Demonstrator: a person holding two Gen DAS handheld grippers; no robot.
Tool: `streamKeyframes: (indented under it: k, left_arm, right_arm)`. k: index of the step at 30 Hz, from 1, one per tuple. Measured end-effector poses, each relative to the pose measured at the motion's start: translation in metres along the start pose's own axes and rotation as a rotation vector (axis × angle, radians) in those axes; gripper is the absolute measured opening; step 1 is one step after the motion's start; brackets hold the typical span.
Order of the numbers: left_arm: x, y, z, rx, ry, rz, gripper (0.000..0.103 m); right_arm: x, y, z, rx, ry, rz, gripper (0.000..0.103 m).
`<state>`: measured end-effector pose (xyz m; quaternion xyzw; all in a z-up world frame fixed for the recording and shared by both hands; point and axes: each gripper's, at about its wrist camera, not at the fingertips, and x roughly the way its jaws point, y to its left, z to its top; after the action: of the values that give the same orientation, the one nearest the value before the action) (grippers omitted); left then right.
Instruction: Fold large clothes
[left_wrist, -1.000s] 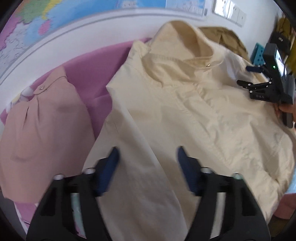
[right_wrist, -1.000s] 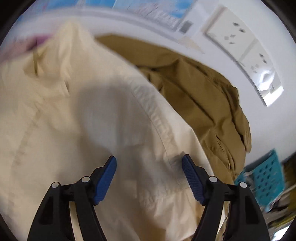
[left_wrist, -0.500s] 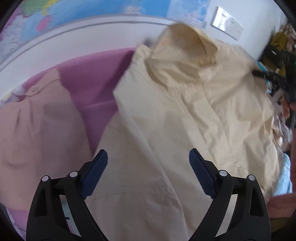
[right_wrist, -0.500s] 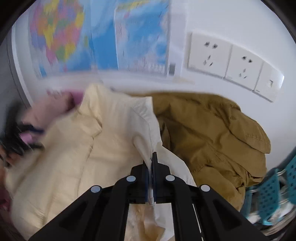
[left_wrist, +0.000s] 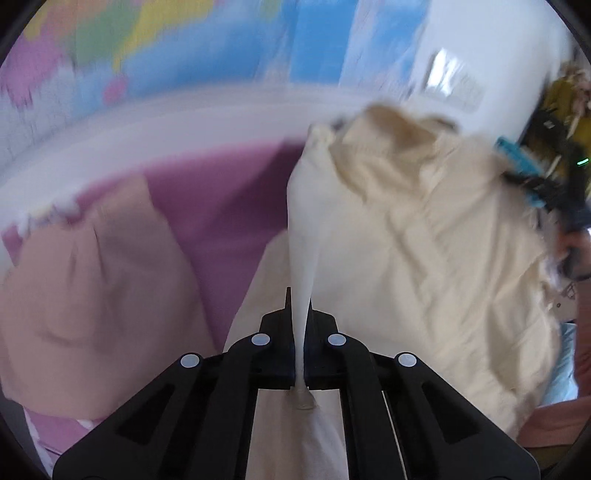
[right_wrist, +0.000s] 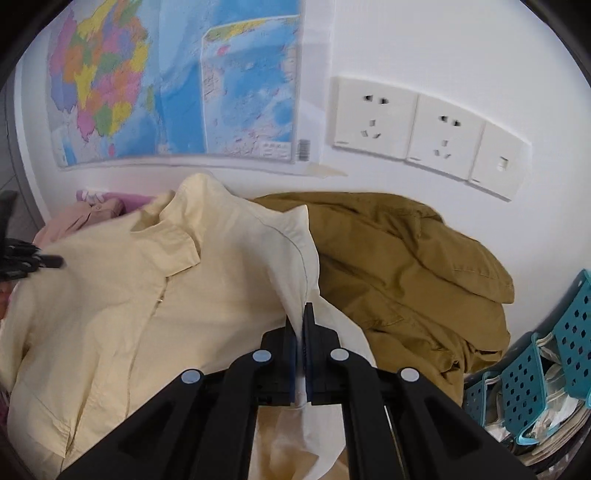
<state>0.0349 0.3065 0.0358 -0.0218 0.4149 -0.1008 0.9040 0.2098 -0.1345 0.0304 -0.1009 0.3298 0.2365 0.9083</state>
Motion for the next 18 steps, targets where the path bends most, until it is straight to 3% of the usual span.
streamKeyframes:
  k: [2,3,9,11,12,13,14,18]
  left_arm:
    - [-0.004,-0.006,0.003,0.013,-0.003,-0.016,0.045]
    - [-0.006,-0.008,-0.001,0.026,0.005,-0.013,0.076]
    - [0.049,-0.008,-0.031,0.107,0.219,0.05,0.082]
    - [0.061,-0.013,-0.031,0.113,0.249,0.056,0.079]
    - [0.064,-0.016,-0.032,0.124,0.253,0.055,0.054]
    - [0.066,-0.016,-0.032,0.126,0.253,0.051,0.022]
    - [0.068,-0.015,-0.03,0.108,0.264,0.047,0.011]
    - [0.041,-0.007,-0.012,0.074,0.145,0.115,0.004]
  right_arm:
    - [0.016,-0.014,-0.007,0.046,0.028,-0.021,0.004]
    - [0.027,-0.019,-0.012,0.057,0.06,-0.03,0.004]
    - [0.051,-0.012,-0.029,0.016,0.111,-0.112,0.013]
    - [0.049,-0.008,-0.03,-0.007,0.108,-0.106,0.006]
    - [0.046,-0.004,-0.03,-0.028,0.107,-0.117,0.006]
    - [0.04,0.0,-0.028,-0.045,0.086,-0.127,0.004]
    - [0.032,0.0,-0.028,-0.033,0.062,-0.117,0.003]
    - [-0.01,-0.008,-0.015,0.013,-0.066,-0.034,0.003]
